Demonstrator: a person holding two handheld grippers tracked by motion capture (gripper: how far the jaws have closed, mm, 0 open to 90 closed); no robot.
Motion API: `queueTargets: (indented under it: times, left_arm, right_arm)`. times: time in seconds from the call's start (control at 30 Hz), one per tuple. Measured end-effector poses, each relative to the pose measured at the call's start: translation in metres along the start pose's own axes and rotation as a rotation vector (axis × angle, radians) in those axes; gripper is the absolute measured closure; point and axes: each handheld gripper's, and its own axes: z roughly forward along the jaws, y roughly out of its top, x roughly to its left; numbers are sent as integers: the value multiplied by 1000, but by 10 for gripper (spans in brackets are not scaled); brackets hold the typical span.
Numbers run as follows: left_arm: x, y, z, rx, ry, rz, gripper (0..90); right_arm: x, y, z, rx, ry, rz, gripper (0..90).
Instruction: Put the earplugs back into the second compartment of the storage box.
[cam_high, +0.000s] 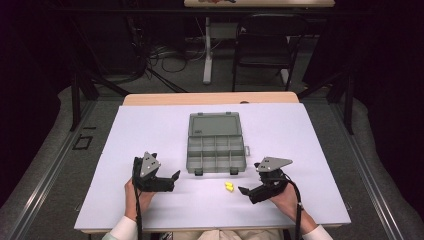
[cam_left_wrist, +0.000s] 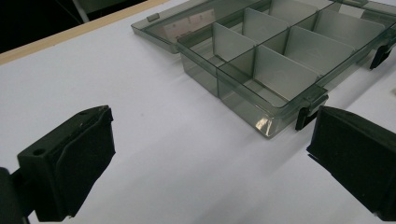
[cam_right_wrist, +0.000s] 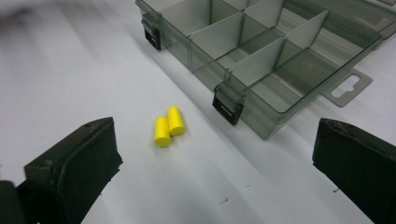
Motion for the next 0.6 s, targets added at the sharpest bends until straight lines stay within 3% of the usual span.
queueTargets:
  times: [0.23, 0.37, 0.5, 0.6]
  left_arm:
    - [2, 0, 0, -2, 2, 1, 0]
    - [2, 0, 2, -1, 4, 10, 0]
    - [2, 0, 3, 4, 3, 10, 0]
    - [4, -1, 3, 8, 8, 7, 0]
  right_arm:
    - [12, 1, 11, 29, 29, -32, 1]
    - [18, 2, 18, 39, 27, -68, 138]
    - [24, 1, 25, 51, 21, -111, 205]
    - [30, 2, 26, 51, -6, -141, 306]
